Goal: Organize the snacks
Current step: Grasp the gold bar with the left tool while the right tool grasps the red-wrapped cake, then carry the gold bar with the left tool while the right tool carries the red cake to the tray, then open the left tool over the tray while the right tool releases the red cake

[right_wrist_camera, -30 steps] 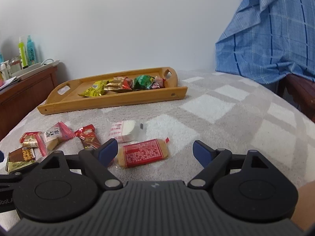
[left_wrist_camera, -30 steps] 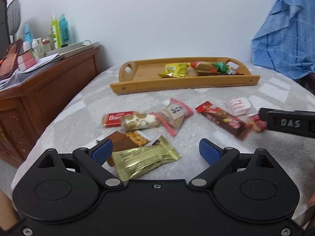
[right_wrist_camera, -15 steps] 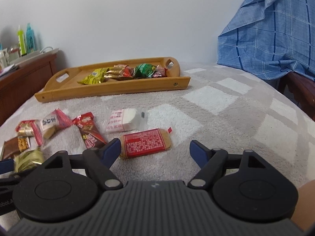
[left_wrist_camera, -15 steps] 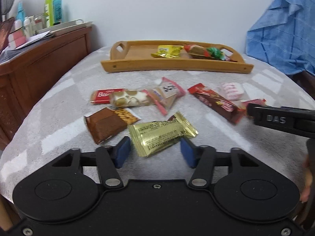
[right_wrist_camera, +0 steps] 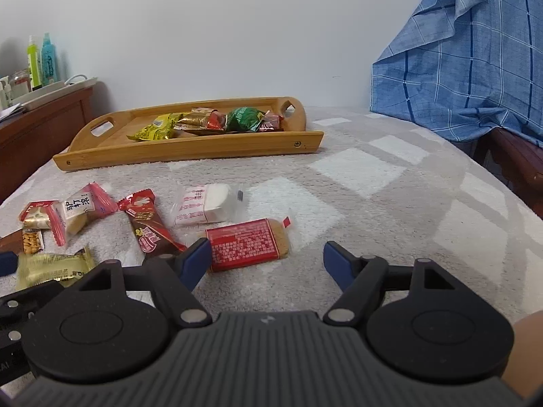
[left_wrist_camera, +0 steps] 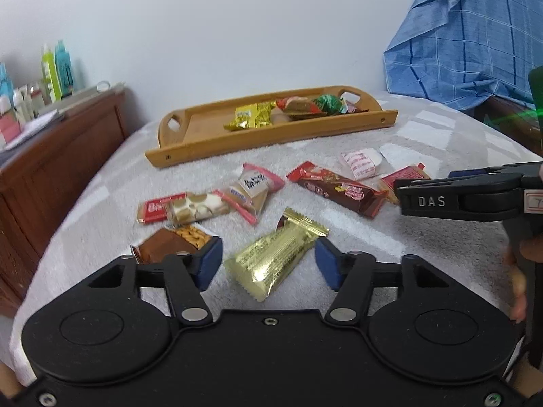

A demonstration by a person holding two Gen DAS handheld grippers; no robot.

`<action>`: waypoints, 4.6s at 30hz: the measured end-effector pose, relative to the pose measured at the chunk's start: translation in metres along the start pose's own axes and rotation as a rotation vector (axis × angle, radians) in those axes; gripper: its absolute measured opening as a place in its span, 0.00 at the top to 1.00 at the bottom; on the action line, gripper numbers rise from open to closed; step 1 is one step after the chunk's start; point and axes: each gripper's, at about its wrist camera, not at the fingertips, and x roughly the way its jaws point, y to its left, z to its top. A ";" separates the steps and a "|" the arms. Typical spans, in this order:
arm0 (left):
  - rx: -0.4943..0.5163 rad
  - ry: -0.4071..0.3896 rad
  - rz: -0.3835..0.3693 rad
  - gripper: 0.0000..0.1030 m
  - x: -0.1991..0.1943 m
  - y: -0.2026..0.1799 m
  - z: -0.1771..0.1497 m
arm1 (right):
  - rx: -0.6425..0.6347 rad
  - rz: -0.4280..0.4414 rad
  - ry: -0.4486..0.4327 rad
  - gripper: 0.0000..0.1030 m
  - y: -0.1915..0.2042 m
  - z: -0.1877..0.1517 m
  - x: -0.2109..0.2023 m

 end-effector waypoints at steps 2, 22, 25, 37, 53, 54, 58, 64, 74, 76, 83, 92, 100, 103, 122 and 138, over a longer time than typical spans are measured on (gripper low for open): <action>0.022 -0.022 0.016 0.31 -0.001 0.000 0.001 | 0.025 0.042 0.011 0.52 -0.003 0.001 -0.001; -0.048 0.102 -0.136 0.51 0.026 0.004 0.005 | 0.112 0.220 0.069 0.51 0.001 0.031 0.033; -0.059 0.081 -0.114 0.51 0.024 0.005 0.009 | 0.100 0.222 0.069 0.46 0.005 0.035 0.040; -0.093 0.104 -0.086 0.66 0.037 0.003 0.013 | -0.013 0.225 0.049 0.42 0.033 0.036 0.050; -0.153 0.095 -0.054 0.68 0.033 0.010 0.014 | 0.104 0.180 -0.002 0.27 0.008 0.006 0.006; -0.157 0.093 -0.053 0.68 0.033 0.011 0.015 | 0.098 0.178 0.001 0.27 0.010 0.006 0.006; -0.161 0.079 -0.045 0.68 0.030 0.011 0.018 | 0.073 0.190 0.004 0.44 0.017 0.005 0.010; -0.176 0.065 -0.023 0.69 0.028 0.014 0.026 | 0.072 0.213 -0.011 0.62 0.025 0.006 0.010; -0.213 0.027 -0.025 0.69 0.031 0.030 0.054 | 0.073 0.218 -0.147 0.63 0.013 0.026 -0.005; -0.237 0.018 -0.027 0.69 0.034 0.038 0.064 | 0.072 0.225 -0.160 0.63 0.011 0.038 0.000; -0.261 -0.025 -0.002 0.69 0.051 0.063 0.103 | 0.132 0.270 -0.170 0.63 -0.008 0.084 0.029; -0.263 -0.070 0.001 0.69 0.102 0.085 0.152 | 0.193 0.281 -0.134 0.62 -0.028 0.138 0.088; -0.322 -0.015 0.015 0.69 0.169 0.108 0.172 | 0.154 0.264 -0.113 0.62 -0.023 0.162 0.138; -0.324 0.003 0.026 0.69 0.191 0.112 0.176 | 0.141 0.260 -0.094 0.62 -0.021 0.169 0.158; -0.299 0.076 0.050 0.69 0.261 0.112 0.165 | 0.127 0.230 0.005 0.62 -0.018 0.170 0.226; -0.289 0.090 0.042 0.69 0.272 0.109 0.158 | 0.097 0.224 0.033 0.62 -0.011 0.165 0.242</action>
